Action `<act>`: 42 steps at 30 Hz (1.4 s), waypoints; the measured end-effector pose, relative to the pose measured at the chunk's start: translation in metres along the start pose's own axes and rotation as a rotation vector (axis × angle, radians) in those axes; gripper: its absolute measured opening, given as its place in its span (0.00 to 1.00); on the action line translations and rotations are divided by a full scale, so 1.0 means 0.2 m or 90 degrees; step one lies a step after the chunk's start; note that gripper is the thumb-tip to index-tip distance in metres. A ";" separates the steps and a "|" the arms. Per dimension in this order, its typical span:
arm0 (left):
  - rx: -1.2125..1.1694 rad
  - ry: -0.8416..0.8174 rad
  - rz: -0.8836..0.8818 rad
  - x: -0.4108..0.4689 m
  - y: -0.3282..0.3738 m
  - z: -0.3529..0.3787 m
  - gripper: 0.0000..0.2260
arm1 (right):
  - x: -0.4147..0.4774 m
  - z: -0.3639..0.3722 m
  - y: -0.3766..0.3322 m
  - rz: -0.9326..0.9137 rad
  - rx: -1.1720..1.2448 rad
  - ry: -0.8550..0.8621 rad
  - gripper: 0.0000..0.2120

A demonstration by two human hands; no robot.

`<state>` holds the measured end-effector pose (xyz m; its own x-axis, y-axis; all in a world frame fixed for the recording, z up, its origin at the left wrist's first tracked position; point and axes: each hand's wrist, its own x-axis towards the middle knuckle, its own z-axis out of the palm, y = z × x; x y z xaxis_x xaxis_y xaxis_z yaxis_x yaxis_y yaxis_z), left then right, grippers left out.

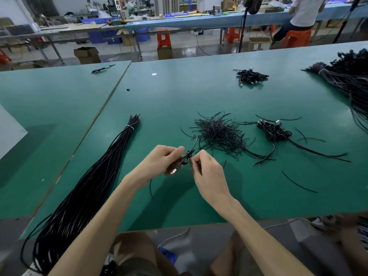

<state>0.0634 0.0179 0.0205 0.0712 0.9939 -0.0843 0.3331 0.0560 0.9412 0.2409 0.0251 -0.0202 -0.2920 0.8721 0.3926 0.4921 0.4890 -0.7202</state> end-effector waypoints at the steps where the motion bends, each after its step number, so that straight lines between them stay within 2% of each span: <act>1: -0.023 -0.005 0.036 -0.01 -0.01 -0.01 0.16 | 0.00 0.00 0.01 0.014 0.018 0.002 0.07; 3: -0.024 -0.011 0.095 -0.04 -0.03 -0.03 0.03 | 0.01 0.01 0.02 0.038 0.052 0.004 0.08; 7: 0.025 0.049 0.144 -0.05 -0.05 -0.01 0.16 | 0.02 0.01 0.04 0.070 0.115 -0.012 0.08; 9: 0.102 0.054 0.171 -0.04 -0.05 -0.02 0.20 | 0.02 0.01 0.05 0.070 0.124 -0.034 0.09; 11: 0.193 0.056 0.197 -0.03 -0.05 -0.03 0.18 | 0.02 0.01 0.05 0.061 0.120 -0.052 0.09; 15: 0.299 0.092 0.272 0.01 -0.03 -0.05 0.04 | 0.01 0.02 0.04 0.009 0.069 -0.034 0.09; 16: 0.315 0.099 0.281 0.03 -0.02 -0.04 0.05 | 0.01 0.03 0.04 -0.011 0.059 -0.020 0.08; 22: 0.254 0.064 0.150 0.08 0.03 0.03 0.09 | -0.01 0.01 0.03 -0.084 0.032 0.077 0.09; 25: 0.144 -0.005 0.023 0.11 0.08 0.01 0.08 | -0.01 0.02 0.01 -0.133 -0.032 0.097 0.07; 28: 0.125 -0.072 -0.096 0.11 0.10 -0.03 0.09 | -0.02 0.03 0.00 -0.185 -0.099 0.096 0.07; 30: 0.101 -0.085 -0.067 0.09 0.11 -0.03 0.08 | -0.02 0.02 0.00 -0.148 -0.078 0.088 0.07; 32: 0.047 -0.127 0.014 0.07 0.10 -0.04 0.08 | -0.02 0.01 0.01 -0.070 -0.019 0.074 0.07; 34: 0.017 -0.174 0.062 0.05 0.07 -0.07 0.14 | -0.01 0.01 0.03 -0.009 0.041 0.057 0.07; 37: 0.081 -0.174 0.086 0.05 0.03 -0.09 0.20 | -0.01 0.01 0.04 0.020 0.063 0.045 0.08; 42: 0.090 -0.066 0.091 0.06 0.02 -0.07 0.07 | -0.01 0.01 0.03 0.027 0.043 0.039 0.07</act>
<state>0.0529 0.0309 0.0270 0.2212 0.9752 0.0063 0.4412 -0.1058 0.8912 0.2432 0.0270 -0.0264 -0.2208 0.8922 0.3941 0.4454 0.4517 -0.7731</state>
